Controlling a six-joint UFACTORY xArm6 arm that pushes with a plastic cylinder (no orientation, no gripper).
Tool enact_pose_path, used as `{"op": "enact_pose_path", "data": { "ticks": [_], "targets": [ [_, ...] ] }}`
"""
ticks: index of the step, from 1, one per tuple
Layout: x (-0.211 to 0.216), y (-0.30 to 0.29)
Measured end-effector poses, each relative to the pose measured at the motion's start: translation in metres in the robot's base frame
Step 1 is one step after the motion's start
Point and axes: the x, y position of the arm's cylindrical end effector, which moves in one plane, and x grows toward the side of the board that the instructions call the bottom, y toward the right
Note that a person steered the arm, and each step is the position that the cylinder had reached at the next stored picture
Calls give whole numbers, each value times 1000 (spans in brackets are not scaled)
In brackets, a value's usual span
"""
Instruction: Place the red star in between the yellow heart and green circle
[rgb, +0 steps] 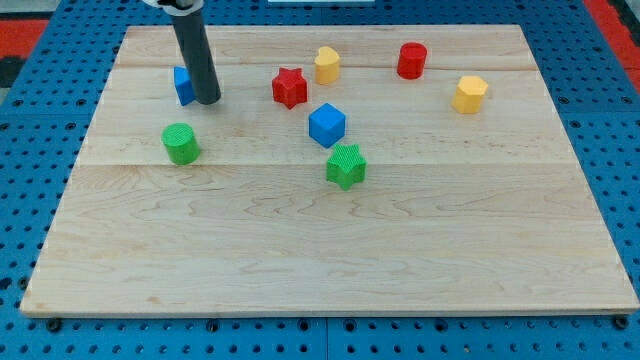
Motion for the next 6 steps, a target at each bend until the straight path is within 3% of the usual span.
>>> {"op": "enact_pose_path", "data": {
  "ticks": [2, 3, 6],
  "targets": [
    [40, 56],
    [40, 77],
    [39, 64]
  ]
}}
